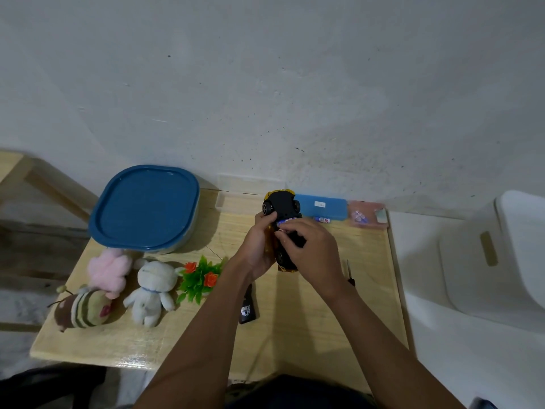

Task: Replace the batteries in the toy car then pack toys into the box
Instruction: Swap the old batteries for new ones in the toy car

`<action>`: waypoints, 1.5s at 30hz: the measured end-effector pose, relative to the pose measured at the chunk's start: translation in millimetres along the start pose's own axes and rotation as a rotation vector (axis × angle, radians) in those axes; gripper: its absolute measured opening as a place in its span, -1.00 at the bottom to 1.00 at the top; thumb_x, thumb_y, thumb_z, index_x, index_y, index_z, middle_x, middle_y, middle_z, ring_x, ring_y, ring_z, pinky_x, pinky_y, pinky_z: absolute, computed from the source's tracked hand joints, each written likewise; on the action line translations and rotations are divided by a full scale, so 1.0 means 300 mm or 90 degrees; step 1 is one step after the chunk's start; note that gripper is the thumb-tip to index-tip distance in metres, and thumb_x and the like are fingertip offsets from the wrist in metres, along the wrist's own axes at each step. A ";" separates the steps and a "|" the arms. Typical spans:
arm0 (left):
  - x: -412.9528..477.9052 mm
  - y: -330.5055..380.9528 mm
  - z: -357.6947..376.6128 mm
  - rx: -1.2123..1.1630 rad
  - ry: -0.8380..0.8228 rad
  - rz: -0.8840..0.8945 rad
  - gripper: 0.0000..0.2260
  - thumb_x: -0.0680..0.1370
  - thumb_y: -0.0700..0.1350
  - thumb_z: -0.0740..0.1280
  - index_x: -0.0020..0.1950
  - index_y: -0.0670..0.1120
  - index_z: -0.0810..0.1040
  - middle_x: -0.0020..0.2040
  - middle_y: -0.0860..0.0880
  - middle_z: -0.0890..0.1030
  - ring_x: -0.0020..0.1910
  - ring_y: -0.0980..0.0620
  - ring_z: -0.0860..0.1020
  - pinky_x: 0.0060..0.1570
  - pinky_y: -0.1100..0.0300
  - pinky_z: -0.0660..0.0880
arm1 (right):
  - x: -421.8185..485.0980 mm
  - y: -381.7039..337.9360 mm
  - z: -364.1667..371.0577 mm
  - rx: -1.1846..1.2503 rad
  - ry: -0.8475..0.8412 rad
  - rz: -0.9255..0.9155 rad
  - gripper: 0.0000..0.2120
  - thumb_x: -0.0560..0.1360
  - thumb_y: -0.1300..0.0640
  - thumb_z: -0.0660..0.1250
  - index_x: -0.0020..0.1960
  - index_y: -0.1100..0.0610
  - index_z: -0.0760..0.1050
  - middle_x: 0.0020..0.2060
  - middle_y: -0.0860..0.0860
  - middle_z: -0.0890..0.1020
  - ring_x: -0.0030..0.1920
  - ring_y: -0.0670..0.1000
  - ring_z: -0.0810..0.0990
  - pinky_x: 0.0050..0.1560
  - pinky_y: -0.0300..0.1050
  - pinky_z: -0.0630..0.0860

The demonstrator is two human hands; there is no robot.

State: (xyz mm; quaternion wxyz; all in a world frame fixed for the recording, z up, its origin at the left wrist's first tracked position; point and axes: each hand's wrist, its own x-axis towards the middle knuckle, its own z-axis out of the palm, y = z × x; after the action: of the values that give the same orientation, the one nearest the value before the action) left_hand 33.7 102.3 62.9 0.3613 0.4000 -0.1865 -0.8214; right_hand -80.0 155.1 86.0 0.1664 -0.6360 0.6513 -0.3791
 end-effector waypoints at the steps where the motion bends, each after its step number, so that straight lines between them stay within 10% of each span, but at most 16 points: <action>1: -0.001 0.001 0.000 0.000 -0.003 0.003 -0.66 0.65 -0.07 0.19 0.42 -0.07 0.34 0.20 -0.19 0.60 0.15 -0.16 0.59 0.09 -0.01 0.55 | -0.001 0.001 0.001 0.024 0.000 0.036 -0.80 0.45 0.06 0.48 0.07 0.03 0.66 -0.06 -0.14 0.66 -0.04 -0.20 0.56 0.02 -0.25 0.54; 11: -0.014 -0.005 0.006 -0.013 -0.008 0.019 -0.65 0.64 -0.06 0.18 0.43 -0.05 0.35 0.23 -0.20 0.58 0.20 -0.19 0.57 0.09 -0.05 0.55 | -0.006 0.019 0.006 -0.065 0.060 0.144 -0.67 0.31 -0.28 0.47 -0.03 -0.13 0.66 0.06 -0.14 0.55 0.13 -0.11 0.47 0.19 -0.02 0.43; 17: -0.013 -0.008 0.011 0.005 0.001 0.019 -0.64 0.63 -0.05 0.20 0.44 -0.04 0.35 0.33 -0.24 0.53 0.26 -0.23 0.54 0.16 -0.10 0.54 | 0.008 0.016 -0.015 0.244 -0.066 0.422 -0.23 0.27 -0.22 0.55 0.35 -0.03 0.29 0.21 -0.09 0.38 0.22 -0.06 0.44 0.11 -0.17 0.49; 21: -0.015 -0.011 0.020 0.027 -0.004 0.020 -0.64 0.63 -0.04 0.20 0.43 -0.05 0.35 0.27 -0.21 0.57 0.24 -0.22 0.55 0.21 -0.10 0.52 | 0.002 0.016 -0.019 0.369 -0.103 0.429 -0.47 0.37 -0.07 0.54 0.25 0.02 0.44 0.03 -0.11 0.62 0.03 -0.13 0.63 -0.19 -0.36 0.53; 30: -0.018 -0.014 0.025 0.071 -0.013 0.012 -0.66 0.64 -0.03 0.17 0.41 -0.04 0.36 0.21 -0.15 0.60 0.13 -0.13 0.62 0.15 -0.05 0.55 | -0.001 0.029 -0.012 0.398 -0.094 0.452 -0.53 0.41 -0.02 0.51 0.21 0.01 0.37 0.04 -0.07 0.62 0.00 -0.14 0.62 -0.20 -0.30 0.52; 36: 0.006 -0.050 0.022 0.069 0.033 -0.034 -0.63 0.63 0.00 0.17 0.42 -0.07 0.37 0.31 -0.24 0.56 0.24 -0.23 0.56 0.02 -0.02 0.58 | -0.006 0.129 -0.028 0.261 -0.091 0.406 -0.57 0.37 -0.26 0.43 0.09 -0.03 0.49 -0.01 -0.09 0.63 -0.02 -0.09 0.64 -0.02 -0.07 0.61; 45: 0.076 -0.025 0.007 0.052 0.057 -0.050 -0.56 0.61 0.05 0.18 0.44 -0.11 0.39 0.19 -0.19 0.62 0.06 -0.17 0.64 0.04 -0.04 0.58 | 0.070 0.533 -0.035 0.057 -0.085 0.453 -0.61 0.56 -0.02 0.33 0.34 0.10 0.48 0.27 0.01 0.55 0.17 0.01 0.55 0.17 -0.10 0.47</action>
State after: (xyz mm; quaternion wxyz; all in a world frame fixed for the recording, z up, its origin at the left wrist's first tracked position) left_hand 19.2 90.5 47.8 0.3198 0.4578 -0.1879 -0.8080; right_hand -202.5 122.6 -14.5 0.3575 -0.3851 0.8023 -0.2831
